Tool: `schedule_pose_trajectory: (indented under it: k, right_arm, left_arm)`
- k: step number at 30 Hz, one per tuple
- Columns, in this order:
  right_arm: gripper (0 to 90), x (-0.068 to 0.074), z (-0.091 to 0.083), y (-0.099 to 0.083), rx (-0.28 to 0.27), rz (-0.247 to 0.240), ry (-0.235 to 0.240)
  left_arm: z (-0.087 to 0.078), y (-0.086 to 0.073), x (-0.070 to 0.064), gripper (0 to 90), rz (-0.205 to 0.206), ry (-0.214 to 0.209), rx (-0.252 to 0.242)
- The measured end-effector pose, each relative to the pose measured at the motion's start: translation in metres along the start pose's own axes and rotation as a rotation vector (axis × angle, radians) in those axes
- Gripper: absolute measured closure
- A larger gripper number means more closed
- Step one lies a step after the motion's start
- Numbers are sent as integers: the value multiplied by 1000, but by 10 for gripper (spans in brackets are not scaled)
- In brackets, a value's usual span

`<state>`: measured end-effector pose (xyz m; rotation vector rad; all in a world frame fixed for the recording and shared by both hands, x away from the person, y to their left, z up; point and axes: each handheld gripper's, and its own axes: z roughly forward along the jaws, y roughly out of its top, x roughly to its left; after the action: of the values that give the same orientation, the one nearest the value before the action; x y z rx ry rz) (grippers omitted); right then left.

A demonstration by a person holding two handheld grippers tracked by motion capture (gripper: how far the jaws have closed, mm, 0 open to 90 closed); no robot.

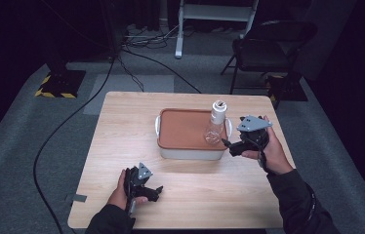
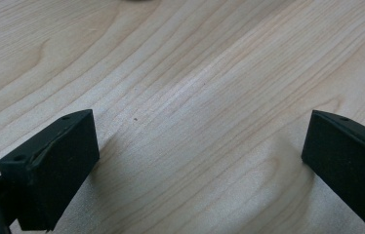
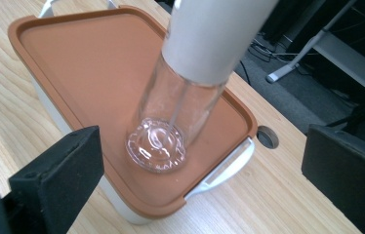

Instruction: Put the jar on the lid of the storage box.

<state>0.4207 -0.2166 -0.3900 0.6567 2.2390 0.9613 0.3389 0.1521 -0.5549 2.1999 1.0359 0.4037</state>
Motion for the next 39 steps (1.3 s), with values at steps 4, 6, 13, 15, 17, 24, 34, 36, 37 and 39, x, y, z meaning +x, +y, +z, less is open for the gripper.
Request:
schedule_pose_trajectory:
  k: [4,6,13,15,17,24,34,36,37,39]
  right_arm:
    - [17,0,-3,-7,2,6,-5]
    - [17,1,-4,-10,5,10,-4]
    - [17,5,-6,-22,9,6,-15]
    - [17,7,-6,-26,11,8,-18]
    - [17,8,-7,-31,11,12,-19]
    - [17,13,-7,-43,33,-4,-41]
    - [17,23,-4,-63,72,-21,-27]
    - [17,25,-3,-67,79,-20,-24]
    - [17,26,-2,-69,83,-20,-18]
    - [17,28,-1,-73,88,-23,-10]
  left_arm:
    - [0,0,0,3,-2,-1,0]
    - [0,0,0,3,-1,0,0]
    - [0,0,0,3,-2,-1,0]
    - [0,0,0,3,-2,0,0]
    - [0,0,0,3,-2,0,0]
    - [0,0,0,3,-1,0,0]
    - [0,0,0,3,-2,0,0]
    - [0,0,0,3,-2,0,0]
    - [0,0,0,3,-2,-1,0]
    - [0,0,0,3,-1,-1,0]
